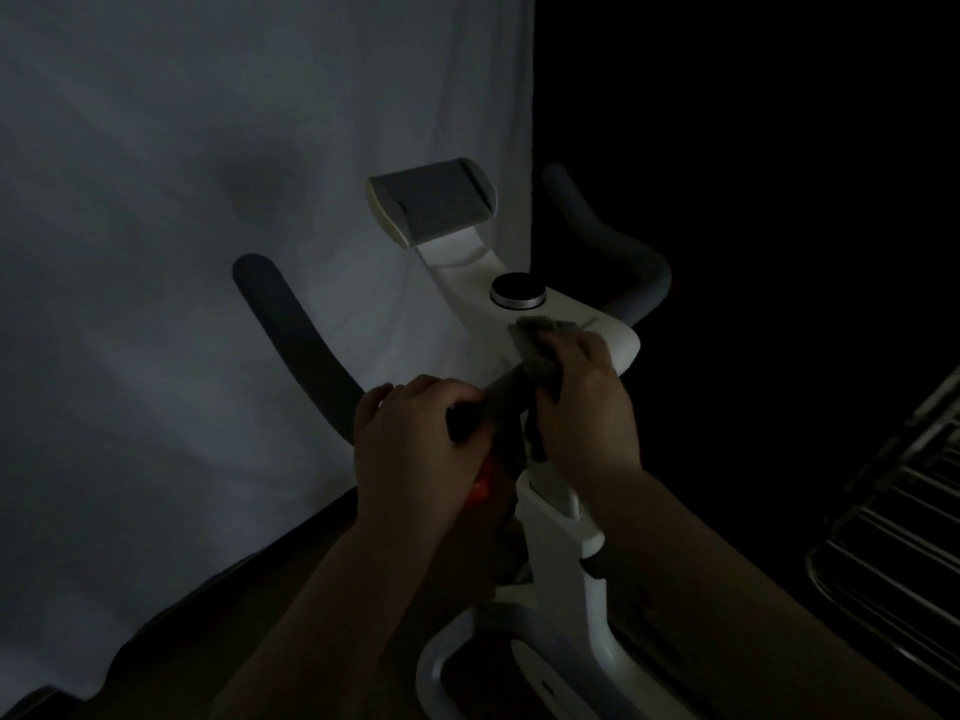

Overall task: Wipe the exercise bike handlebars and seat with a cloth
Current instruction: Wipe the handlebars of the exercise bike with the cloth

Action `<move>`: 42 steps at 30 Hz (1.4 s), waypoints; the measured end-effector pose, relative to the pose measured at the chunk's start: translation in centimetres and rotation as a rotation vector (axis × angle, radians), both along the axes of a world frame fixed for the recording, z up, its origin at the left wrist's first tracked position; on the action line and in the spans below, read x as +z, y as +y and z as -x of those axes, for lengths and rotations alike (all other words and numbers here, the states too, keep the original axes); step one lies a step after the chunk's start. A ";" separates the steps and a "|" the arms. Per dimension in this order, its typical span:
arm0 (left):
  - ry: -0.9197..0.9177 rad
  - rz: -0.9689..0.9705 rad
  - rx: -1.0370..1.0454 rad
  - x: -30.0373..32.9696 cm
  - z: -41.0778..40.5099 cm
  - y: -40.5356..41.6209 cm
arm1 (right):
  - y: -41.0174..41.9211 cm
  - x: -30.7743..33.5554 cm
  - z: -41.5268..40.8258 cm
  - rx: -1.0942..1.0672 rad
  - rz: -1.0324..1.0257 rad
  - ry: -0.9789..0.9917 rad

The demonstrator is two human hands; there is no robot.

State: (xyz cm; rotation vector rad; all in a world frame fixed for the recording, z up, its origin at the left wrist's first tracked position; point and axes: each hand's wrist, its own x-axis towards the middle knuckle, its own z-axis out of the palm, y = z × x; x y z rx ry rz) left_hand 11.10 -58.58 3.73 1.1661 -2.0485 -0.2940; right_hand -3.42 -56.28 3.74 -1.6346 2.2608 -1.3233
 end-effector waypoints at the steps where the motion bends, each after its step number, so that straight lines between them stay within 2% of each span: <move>1: 0.006 -0.005 0.005 -0.1 0.0 0.0 | 0.3 -0.2 -0.9 -0.002 0.011 -0.021; 4: 0.005 -0.009 0.002 -0.4 -0.1 0.1 | 0.9 -0.1 -1.1 0.049 0.000 -0.070; 8: -0.016 -0.005 0.002 0.1 0.1 0.0 | -0.5 1.0 0.2 -0.018 -0.058 0.034; 12: -0.051 -0.004 0.011 0.3 0.3 0.1 | 0.4 -0.7 -2.2 -0.058 0.050 -0.104; 14: -0.069 0.005 -0.010 0.5 0.2 -0.1 | 0.1 -0.7 -1.1 -0.074 0.049 -0.109; 16: -0.057 -0.001 -0.021 0.6 0.2 -0.3 | -0.3 -0.9 -1.4 -0.178 0.105 -0.165; 17: -0.045 -0.006 -0.019 0.5 0.2 -0.3 | -0.1 -1.4 -2.5 -0.231 0.157 -0.242; 22: -0.028 -0.006 -0.044 0.1 -0.2 -0.3 | -0.9 -2.5 -4.5 -0.373 0.367 -0.956; 24: -0.050 0.002 -0.042 0.2 -0.2 -0.4 | -1.3 -2.1 -3.9 -0.390 0.364 -1.019; 25: -0.055 0.009 -0.038 0.2 -0.2 -0.4 | -1.0 -2.1 -4.0 -0.373 0.355 -0.961; 28: -0.033 0.020 -0.046 -0.1 -0.4 -0.2 | 0.6 -1.9 -3.6 -0.250 0.217 -0.562; 30: -0.024 0.009 -0.057 0.0 -0.4 -0.4 | 1.0 -1.0 -1.4 -0.144 0.104 -0.390; 34: 0.005 -0.055 -0.056 0.6 -0.4 -0.8 | 1.7 -0.2 -0.9 -0.030 -0.008 -0.177; 37: -0.002 -0.011 -0.059 0.8 -0.9 -0.7 | 1.7 0.5 -0.1 0.037 -0.058 -0.011; 42: -0.037 0.031 -0.024 0.2 -1.5 -0.9 | 0.3 1.8 0.4 0.091 -0.076 0.059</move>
